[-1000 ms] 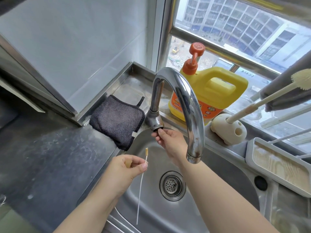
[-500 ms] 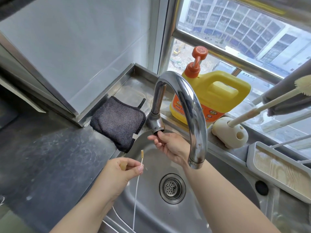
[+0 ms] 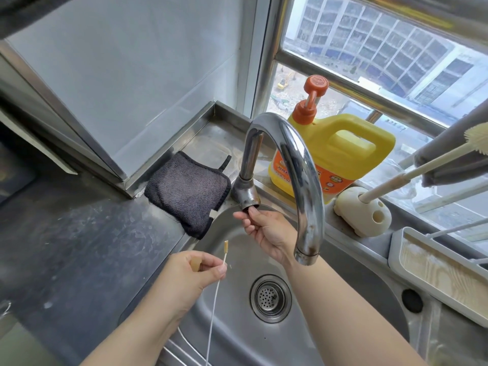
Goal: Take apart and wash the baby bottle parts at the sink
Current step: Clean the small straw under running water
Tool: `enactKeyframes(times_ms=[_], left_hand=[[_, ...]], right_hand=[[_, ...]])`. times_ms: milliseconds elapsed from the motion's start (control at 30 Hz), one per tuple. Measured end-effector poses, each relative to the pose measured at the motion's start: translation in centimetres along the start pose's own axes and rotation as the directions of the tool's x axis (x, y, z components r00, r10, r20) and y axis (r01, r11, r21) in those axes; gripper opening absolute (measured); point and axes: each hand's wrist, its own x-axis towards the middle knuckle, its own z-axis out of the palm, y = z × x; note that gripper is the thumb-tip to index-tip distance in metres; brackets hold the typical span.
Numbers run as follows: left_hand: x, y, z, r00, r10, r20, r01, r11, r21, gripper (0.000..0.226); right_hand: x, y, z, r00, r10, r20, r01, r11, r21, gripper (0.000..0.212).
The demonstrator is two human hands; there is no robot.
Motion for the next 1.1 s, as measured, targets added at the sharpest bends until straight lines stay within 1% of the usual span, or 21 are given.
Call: enactKeyframes(times_ms=[100, 267, 300, 400, 433, 467, 533, 733, 933, 1033, 1100], left_hand=[[-0.2, -0.1, 0.2, 1.0, -0.002, -0.006, 0.002, 1.0, 0.014, 0.009], [-1.2, 0.1, 0.5, 1.0, 0.011, -0.01, -0.011, 1.0, 0.012, 0.008], [-1.4, 0.2, 0.4, 1.0, 0.013, -0.011, -0.012, 1.0, 0.006, 0.008], [-1.9, 0.6, 0.0, 1.0, 0.019, -0.018, -0.019, 1.0, 0.003, 0.005], [-1.9, 0.6, -0.1, 1.0, 0.02, -0.023, -0.02, 1.0, 0.003, 0.005], [-2.0, 0.6, -0.2, 0.999, 0.019, -0.027, -0.019, 1.0, 0.002, 0.005], [-2.0, 0.6, -0.3, 1.0, 0.012, -0.026, -0.012, 1.0, -0.001, 0.004], [-1.7, 0.1, 0.2, 1.0, -0.003, -0.029, 0.003, 1.0, -0.023, 0.005], [-1.4, -0.5, 0.0, 1.0, 0.003, -0.023, -0.004, 0.999, -0.031, 0.007], [-1.1, -0.6, 0.1, 1.0, 0.009, -0.023, -0.009, 1.0, -0.021, 0.004], [-0.9, -0.5, 0.3, 1.0, 0.021, -0.014, -0.021, 1.0, -0.005, 0.004]], right_hand=[[-0.1, 0.0, 0.1, 1.0, 0.021, 0.005, -0.021, 1.0, -0.01, 0.026], [-0.1, -0.1, 0.0, 0.999, 0.05, -0.014, -0.051, 0.998, -0.04, 0.027], [-0.1, 0.0, 0.0, 0.999, 0.04, -0.02, -0.041, 0.999, -0.016, 0.027], [0.1, 0.3, 0.0, 0.998, -0.037, -0.05, 0.039, 0.999, 0.038, 0.042], [0.1, 0.5, -0.1, 0.998, -0.045, -0.048, 0.048, 0.998, 0.051, 0.04], [0.1, 0.5, -0.1, 0.998, -0.049, -0.048, 0.052, 0.997, 0.06, 0.035], [0.0, 0.6, -0.1, 0.998, -0.055, -0.043, 0.058, 0.997, 0.058, 0.016], [0.0, 0.7, -0.2, 0.997, -0.073, -0.035, 0.072, 0.997, -0.021, 0.023], [0.4, 1.3, -0.8, 0.993, -0.114, -0.033, 0.112, 0.992, -0.058, 0.018], [0.5, 0.9, -0.6, 0.995, -0.095, -0.038, 0.09, 0.99, -0.108, 0.02], [0.5, 0.4, -0.5, 0.997, -0.055, -0.048, 0.047, 0.988, -0.148, 0.022]])
